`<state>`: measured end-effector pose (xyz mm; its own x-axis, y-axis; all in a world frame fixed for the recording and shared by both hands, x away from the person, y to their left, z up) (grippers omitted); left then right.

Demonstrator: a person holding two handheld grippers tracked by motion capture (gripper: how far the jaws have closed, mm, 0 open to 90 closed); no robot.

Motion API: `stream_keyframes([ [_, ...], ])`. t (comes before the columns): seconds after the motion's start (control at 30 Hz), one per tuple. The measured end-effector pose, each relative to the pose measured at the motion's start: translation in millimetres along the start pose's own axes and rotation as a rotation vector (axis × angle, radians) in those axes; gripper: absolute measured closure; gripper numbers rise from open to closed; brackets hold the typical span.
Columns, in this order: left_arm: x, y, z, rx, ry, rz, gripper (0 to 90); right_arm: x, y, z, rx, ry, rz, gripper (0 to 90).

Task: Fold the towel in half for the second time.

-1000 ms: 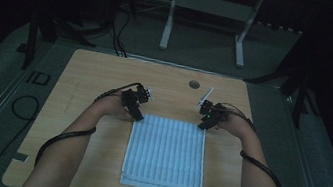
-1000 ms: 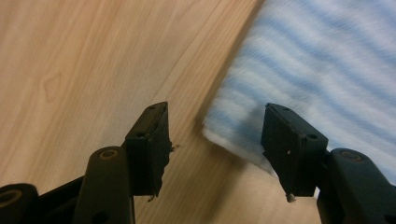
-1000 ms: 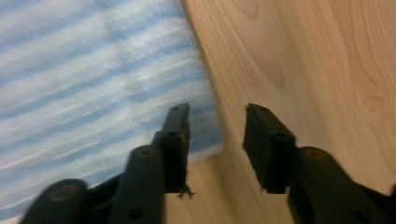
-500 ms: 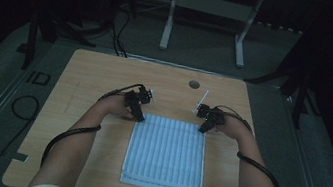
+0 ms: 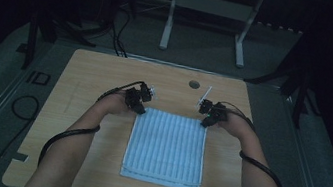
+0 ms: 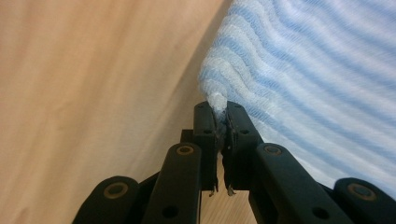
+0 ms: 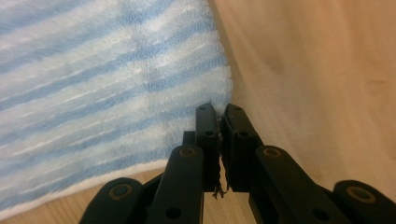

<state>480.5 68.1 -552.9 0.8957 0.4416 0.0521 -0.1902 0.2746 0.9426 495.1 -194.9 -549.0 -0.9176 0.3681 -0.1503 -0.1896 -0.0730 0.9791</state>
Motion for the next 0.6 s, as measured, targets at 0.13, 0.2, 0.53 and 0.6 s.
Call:
stream_keyframes([
  [0.13, -1.5, 19.5, 1.4, -0.033, -0.005, 0.011, 84.9, -2.1, 12.0, 4.2, -0.027, 0.006, -0.012, 86.0],
  [0.2, -4.5, 28.8, 1.2, -0.042, -0.030, 0.034, 84.9, -1.3, 22.2, 7.0, -0.053, 0.019, -0.022, 86.0],
  [0.53, -35.0, 68.9, -17.4, -0.159, -0.071, 0.056, 84.2, 31.9, 76.5, -5.9, -0.217, 0.111, -0.091, 86.2],
  [0.6, -44.1, 74.6, -23.8, -0.186, -0.077, 0.052, 84.2, 42.2, 83.5, -11.7, -0.224, 0.131, -0.105, 86.2],
])
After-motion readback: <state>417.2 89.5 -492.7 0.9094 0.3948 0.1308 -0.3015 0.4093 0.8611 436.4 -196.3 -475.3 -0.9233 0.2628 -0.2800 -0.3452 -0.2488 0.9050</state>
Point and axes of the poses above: each handheld gripper's, and its own axes: y roughly backward along the jaws, z roughly out of its top, x roughly to its left, the point moved 6 cm from there along -y, roughly forward along the jaws, and after that the axes turned 3 degrees about -z, right-handed, at the moved point
